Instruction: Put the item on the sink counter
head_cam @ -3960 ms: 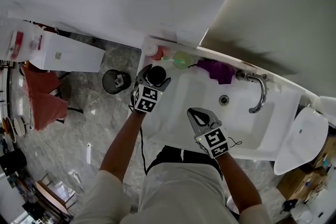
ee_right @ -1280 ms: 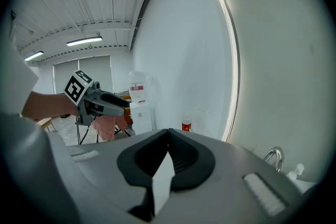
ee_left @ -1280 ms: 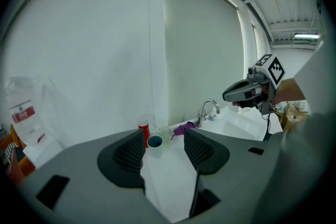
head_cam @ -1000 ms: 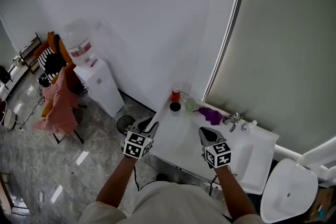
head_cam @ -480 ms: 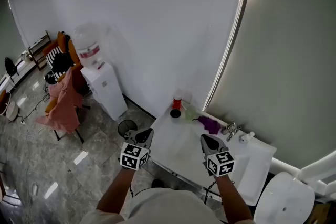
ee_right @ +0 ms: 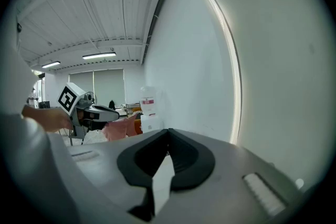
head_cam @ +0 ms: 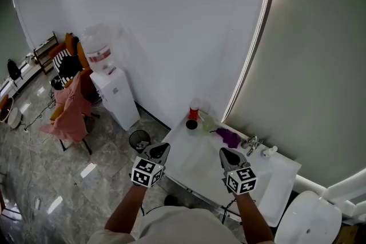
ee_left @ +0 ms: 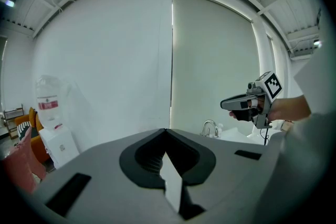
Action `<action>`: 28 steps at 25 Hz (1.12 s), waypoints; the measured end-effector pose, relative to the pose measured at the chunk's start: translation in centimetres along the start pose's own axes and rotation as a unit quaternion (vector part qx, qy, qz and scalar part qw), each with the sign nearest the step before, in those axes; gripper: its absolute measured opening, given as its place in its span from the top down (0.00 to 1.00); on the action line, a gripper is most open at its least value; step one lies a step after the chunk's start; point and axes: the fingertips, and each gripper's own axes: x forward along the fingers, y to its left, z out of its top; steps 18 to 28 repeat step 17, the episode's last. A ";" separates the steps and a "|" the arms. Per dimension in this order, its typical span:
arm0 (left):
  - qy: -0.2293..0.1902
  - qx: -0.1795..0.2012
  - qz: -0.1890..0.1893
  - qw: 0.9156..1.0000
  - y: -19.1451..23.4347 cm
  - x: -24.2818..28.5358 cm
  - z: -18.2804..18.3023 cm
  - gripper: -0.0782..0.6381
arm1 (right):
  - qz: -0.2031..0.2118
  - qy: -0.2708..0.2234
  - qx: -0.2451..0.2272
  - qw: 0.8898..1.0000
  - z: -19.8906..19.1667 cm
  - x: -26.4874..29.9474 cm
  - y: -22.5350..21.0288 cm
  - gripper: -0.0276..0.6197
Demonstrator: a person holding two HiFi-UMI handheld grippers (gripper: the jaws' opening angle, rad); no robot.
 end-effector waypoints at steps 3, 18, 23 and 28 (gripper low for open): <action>0.002 0.001 -0.005 1.000 -0.3 0.4 -0.1 0.88 | 0.004 0.000 -0.001 1.000 -0.1 0.1 -0.1 0.94; 0.004 -0.002 -0.007 1.000 -0.4 0.9 -0.2 0.88 | 0.005 -0.001 -0.004 1.000 0.0 0.4 -0.7 0.94; 0.004 -0.002 -0.007 1.000 -0.4 0.9 -0.2 0.88 | 0.005 -0.001 -0.004 1.000 0.0 0.4 -0.7 0.94; 0.004 -0.002 -0.007 1.000 -0.4 0.9 -0.2 0.88 | 0.005 -0.001 -0.004 1.000 0.0 0.4 -0.7 0.94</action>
